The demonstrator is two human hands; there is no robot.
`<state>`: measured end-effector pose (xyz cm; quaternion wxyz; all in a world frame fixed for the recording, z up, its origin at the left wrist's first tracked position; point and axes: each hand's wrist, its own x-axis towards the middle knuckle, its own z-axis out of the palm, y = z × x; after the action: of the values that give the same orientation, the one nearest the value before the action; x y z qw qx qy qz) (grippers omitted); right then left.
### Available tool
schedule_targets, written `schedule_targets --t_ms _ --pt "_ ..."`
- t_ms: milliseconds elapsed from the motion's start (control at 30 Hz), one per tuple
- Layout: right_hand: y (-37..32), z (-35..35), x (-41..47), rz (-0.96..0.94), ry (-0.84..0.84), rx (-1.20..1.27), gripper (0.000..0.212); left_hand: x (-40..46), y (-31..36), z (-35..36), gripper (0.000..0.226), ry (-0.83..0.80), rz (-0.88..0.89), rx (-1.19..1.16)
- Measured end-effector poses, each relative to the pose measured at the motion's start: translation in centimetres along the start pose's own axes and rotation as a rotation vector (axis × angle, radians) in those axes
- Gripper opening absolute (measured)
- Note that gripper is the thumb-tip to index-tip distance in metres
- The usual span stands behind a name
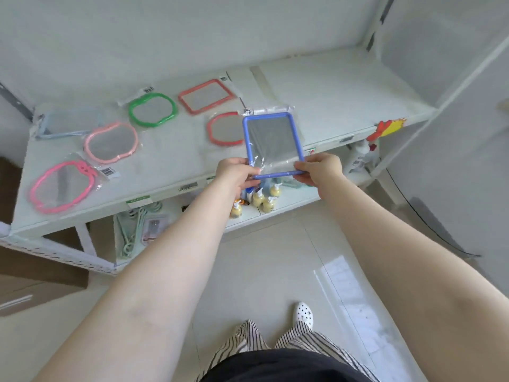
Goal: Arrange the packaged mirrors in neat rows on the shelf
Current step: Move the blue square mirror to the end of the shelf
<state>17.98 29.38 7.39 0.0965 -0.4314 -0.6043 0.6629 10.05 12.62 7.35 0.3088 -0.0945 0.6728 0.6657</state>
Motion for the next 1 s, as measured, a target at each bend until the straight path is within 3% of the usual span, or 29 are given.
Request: schedule_targets --t_ms 133,200,267,367,467,600,867,1000 --pt "0.7 -5.8 0.1 0.006 0.073 0.017 0.035 -0.8 -0.8 5.6 0.024 -0.076 -0.002 0.064" --pt "0.8 -9.0 0.3 0.017 0.110 0.007 0.024 -1.3 -1.3 8.7 0.020 -0.105 -0.009 0.090" --pt "0.8 -12.4 0.7 0.032 0.135 0.009 0.019 -1.7 -1.9 12.3 0.027 -0.131 -0.021 0.115" --pt "0.6 -17.8 1.7 0.042 0.173 0.014 0.034 -2.2 -2.9 17.9 0.039 -0.156 -0.023 0.130" --pt "0.1 -23.1 3.2 0.042 0.187 -0.045 0.021 -2.4 -4.0 23.4 0.046 -0.146 -0.035 0.128" --pt "-0.4 -29.3 5.3 0.040 0.204 -0.070 0.022 -2.5 -5.4 29.9 0.045 -0.134 -0.020 0.145" --pt "-2.1 -35.6 9.1 0.060 0.151 -0.026 0.025 -2.2 -5.0 36.9 0.023 -0.130 0.014 0.120" --pt "-3.1 -36.7 12.0 0.075 0.159 -0.021 0.018 -0.1 -4.1 39.2 0.025 -0.119 0.034 0.106"
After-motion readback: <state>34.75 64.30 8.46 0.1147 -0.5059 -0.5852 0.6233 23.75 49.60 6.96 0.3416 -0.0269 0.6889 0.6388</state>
